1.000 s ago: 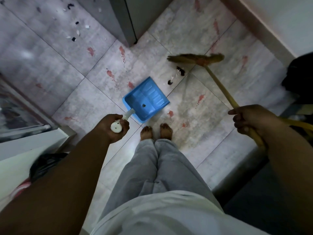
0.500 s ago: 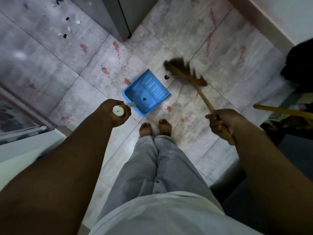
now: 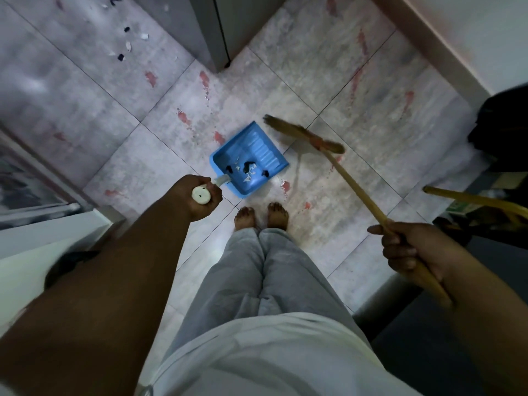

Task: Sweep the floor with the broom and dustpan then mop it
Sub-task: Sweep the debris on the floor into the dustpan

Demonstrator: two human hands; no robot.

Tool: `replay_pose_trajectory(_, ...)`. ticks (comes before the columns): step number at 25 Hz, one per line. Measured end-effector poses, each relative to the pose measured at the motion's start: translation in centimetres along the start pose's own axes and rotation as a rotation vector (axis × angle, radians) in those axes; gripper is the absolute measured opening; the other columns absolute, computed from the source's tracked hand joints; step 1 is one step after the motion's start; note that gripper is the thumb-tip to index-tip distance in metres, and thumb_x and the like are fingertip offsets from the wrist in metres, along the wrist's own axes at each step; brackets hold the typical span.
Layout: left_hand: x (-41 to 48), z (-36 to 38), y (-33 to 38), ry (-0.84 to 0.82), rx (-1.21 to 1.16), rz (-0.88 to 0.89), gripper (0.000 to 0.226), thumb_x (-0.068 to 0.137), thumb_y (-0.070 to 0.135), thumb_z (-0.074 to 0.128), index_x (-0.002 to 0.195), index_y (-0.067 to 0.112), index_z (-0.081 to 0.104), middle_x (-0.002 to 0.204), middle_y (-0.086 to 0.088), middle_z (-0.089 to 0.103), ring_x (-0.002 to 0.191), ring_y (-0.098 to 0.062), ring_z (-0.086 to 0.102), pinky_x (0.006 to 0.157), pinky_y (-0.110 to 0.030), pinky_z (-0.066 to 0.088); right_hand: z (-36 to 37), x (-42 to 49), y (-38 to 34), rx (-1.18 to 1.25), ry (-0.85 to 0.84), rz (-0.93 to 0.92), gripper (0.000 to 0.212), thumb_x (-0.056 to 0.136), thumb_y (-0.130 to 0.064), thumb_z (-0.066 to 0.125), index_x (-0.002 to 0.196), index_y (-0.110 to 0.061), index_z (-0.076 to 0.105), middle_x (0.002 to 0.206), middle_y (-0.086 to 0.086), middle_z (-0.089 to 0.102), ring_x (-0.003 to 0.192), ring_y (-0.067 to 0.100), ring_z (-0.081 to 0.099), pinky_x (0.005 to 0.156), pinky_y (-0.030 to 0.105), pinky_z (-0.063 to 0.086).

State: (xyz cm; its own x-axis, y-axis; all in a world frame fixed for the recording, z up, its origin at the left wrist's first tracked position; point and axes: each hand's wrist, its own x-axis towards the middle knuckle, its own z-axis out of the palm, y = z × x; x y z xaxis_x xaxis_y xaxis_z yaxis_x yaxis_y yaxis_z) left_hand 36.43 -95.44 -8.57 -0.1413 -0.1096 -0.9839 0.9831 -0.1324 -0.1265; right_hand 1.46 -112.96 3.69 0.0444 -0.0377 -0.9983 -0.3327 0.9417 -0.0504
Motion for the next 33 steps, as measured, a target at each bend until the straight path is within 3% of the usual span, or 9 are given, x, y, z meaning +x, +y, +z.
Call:
replay_pose_trajectory(7, -0.7, -3.6, -0.5, 0.001, -0.069, -0.012, 0.026, 0.095, 0.013, 0.047, 0.114, -0.002, 0.041, 0.069, -0.002, 0.041, 0.042, -0.01, 0.046, 0.038, -0.017, 0.046, 2.1, 4.8, -0.7, 0.103, 0.011, -0.021, 0.024, 0.103, -0.019, 0.033, 0.104, -0.002, 0.05, 0.05, -0.004, 0.04, 0.031, 0.003, 0.03, 0.029, 0.014, 0.025)
replay_pose_trajectory(15, -0.6, -5.1, -0.9, -0.017, -0.103, -0.022, 0.029, 0.095, 0.013, 0.047, 0.119, 0.0, 0.039, 0.069, -0.003, 0.041, 0.039, -0.011, 0.046, 0.037, -0.019, 0.046, 1.4, 1.2, 3.4, 0.029, -0.125, 0.182, 0.032, 0.103, -0.025, 0.036, 0.114, 0.0, 0.052, 0.048, -0.001, 0.041, 0.029, 0.007, 0.033, 0.027, 0.017, 0.03)
replay_pose_trajectory(21, -2.4, -6.3, -1.5, -0.056, -0.17, -0.005, 0.027, 0.096, 0.014, 0.045, 0.119, 0.001, 0.038, 0.068, -0.003, 0.04, 0.043, -0.01, 0.046, 0.038, -0.018, 0.047, 0.5, -3.4, 3.3, -0.052, -0.111, 0.139, 0.04, 0.098, -0.028, 0.041, 0.122, 0.0, 0.055, 0.048, 0.001, 0.039, 0.029, 0.008, 0.033, 0.025, 0.021, 0.032)
replay_pose_trajectory(27, -3.8, -7.2, -1.9, -0.122, -0.259, -0.005, 0.023, 0.097, 0.016, 0.045, 0.107, -0.004, 0.043, 0.062, -0.004, 0.041, 0.043, -0.009, 0.046, 0.04, -0.015, 0.047, 2.4, -4.5, 1.5, -0.07, -0.111, 0.092, 0.036, 0.102, -0.027, 0.035, 0.12, -0.002, 0.054, 0.05, 0.0, 0.039, 0.027, 0.007, 0.033, 0.024, 0.019, 0.031)
replay_pose_trajectory(33, -3.9, -6.7, -1.9, -0.14, -0.241, 0.016, 0.023, 0.098, 0.017, 0.044, 0.108, -0.004, 0.043, 0.065, -0.003, 0.041, 0.042, -0.01, 0.046, 0.04, -0.014, 0.046, 2.7, -3.0, -0.8, -0.064, -0.108, 0.049, 0.031, 0.103, -0.025, 0.035, 0.116, -0.004, 0.053, 0.051, -0.002, 0.039, 0.029, 0.005, 0.032, 0.024, 0.018, 0.029)
